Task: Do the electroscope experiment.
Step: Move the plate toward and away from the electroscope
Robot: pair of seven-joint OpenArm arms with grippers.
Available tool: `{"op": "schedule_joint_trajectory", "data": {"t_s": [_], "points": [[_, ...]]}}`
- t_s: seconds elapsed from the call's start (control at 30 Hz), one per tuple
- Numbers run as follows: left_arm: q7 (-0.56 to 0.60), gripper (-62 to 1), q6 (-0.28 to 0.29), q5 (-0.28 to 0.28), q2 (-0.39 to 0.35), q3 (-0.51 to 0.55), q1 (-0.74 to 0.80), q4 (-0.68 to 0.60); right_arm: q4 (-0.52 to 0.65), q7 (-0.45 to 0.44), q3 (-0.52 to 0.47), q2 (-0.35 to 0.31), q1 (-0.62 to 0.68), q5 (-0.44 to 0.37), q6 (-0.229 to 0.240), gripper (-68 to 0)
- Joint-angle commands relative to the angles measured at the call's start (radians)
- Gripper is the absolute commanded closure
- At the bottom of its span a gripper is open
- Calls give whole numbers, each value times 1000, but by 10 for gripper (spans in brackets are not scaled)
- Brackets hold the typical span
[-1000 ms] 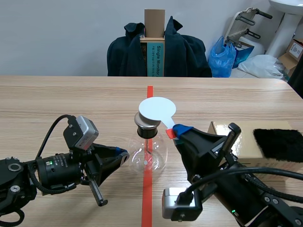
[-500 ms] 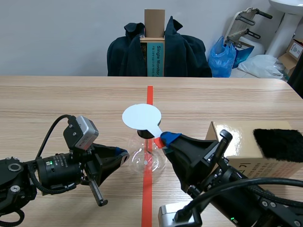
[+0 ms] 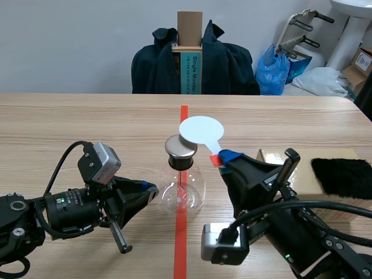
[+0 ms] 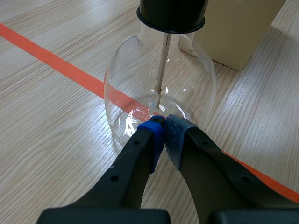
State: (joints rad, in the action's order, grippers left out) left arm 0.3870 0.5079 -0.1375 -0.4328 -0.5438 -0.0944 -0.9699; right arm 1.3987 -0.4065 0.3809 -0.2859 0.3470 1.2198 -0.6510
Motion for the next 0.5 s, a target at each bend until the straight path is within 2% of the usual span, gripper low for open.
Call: {"op": "schedule_joint_trajectory", "data": {"t_s": [0.0,0.13,0.3,0.47], "points": [[13,-19,2,-7,2,3,-5,-11,16,35,-10,-8,-9,-7,-15,-8],[13,-19,2,-7,2,3,-5,-11,19,117,-23,-7,-9,-8,-28,-8],[13,-19,2,-7,2,3,-5,-11,51,196,-23,-8,3,-9,-132,-8],[13,-19,2,-7,2,3,-2,-11,153,222,-66,-8,74,-19,-132,-8]]}}
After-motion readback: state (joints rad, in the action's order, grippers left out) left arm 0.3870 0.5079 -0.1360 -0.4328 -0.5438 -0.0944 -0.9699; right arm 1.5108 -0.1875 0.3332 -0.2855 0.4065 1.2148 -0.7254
